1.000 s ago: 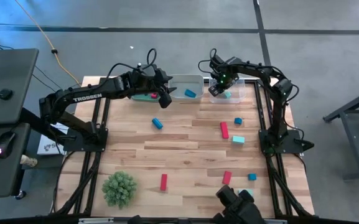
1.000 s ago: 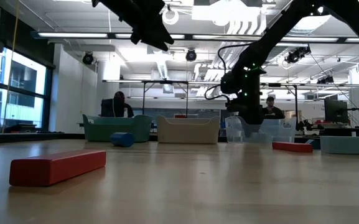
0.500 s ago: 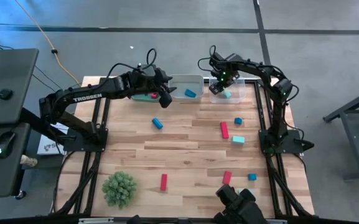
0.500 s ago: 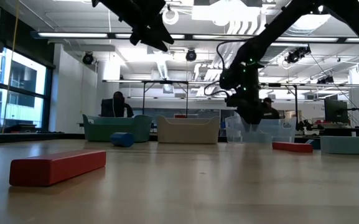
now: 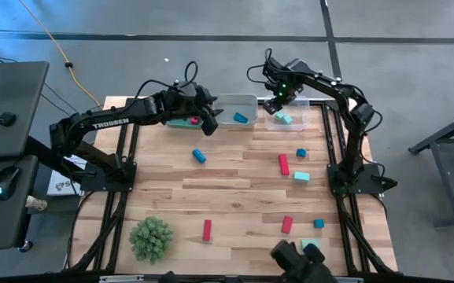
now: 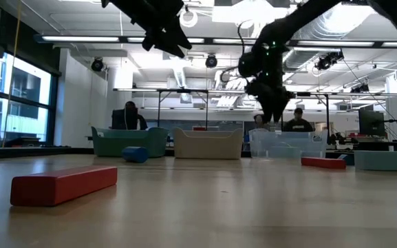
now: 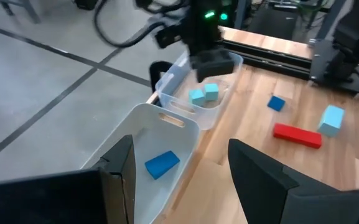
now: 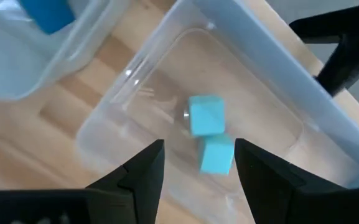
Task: Sort & place blocks by color
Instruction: Put the red block into the green bin
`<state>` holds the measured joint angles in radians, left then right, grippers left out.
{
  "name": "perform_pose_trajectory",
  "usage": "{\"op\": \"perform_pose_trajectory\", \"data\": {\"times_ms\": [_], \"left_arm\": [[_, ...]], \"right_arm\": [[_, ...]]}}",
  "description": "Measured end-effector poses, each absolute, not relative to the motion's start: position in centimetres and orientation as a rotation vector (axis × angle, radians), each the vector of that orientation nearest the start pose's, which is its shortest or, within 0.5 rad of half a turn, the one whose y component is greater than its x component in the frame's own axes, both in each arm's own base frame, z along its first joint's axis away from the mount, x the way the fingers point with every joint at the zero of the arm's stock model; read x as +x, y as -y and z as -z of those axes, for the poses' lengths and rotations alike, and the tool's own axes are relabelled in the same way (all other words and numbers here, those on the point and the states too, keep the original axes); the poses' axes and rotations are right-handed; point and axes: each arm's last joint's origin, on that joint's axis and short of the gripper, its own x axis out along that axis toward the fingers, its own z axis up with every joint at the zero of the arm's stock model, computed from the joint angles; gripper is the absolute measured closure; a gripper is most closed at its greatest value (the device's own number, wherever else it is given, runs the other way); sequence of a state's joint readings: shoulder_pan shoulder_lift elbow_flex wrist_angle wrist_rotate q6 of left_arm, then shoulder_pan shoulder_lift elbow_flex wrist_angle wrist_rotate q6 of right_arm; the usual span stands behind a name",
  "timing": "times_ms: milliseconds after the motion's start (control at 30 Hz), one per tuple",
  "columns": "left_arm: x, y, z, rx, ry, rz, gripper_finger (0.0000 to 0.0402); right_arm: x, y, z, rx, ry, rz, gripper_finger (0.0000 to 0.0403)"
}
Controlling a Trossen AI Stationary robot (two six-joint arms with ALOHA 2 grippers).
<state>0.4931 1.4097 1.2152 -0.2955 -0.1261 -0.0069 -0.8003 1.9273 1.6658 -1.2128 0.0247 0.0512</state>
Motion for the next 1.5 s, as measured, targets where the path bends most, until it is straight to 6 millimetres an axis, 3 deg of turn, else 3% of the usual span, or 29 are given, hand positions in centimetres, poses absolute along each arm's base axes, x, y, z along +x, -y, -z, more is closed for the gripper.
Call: {"op": "perform_pose_trajectory", "data": {"times_ms": [200,433,900,1500], "left_arm": [[27.5,-15.3,-33.0,-0.060,-0.499,-0.652,0.0229],[27.3,-15.6,-33.0,-0.036,-0.507,-0.656,0.0229],[27.3,-15.7,-33.0,-0.036,-0.508,-0.654,0.0229],[27.0,-15.5,-32.5,-0.015,-0.581,-0.637,0.0229]], "right_arm": [[25.9,23.7,-27.4,0.631,-1.333,0.750,0.0217],[24.7,18.1,-29.3,0.655,-1.284,0.859,0.0217],[20.4,6.9,-28.8,1.065,-1.052,1.090,0.0217],[20.7,-4.1,-28.4,1.355,-0.931,1.209,0.0217]]}}
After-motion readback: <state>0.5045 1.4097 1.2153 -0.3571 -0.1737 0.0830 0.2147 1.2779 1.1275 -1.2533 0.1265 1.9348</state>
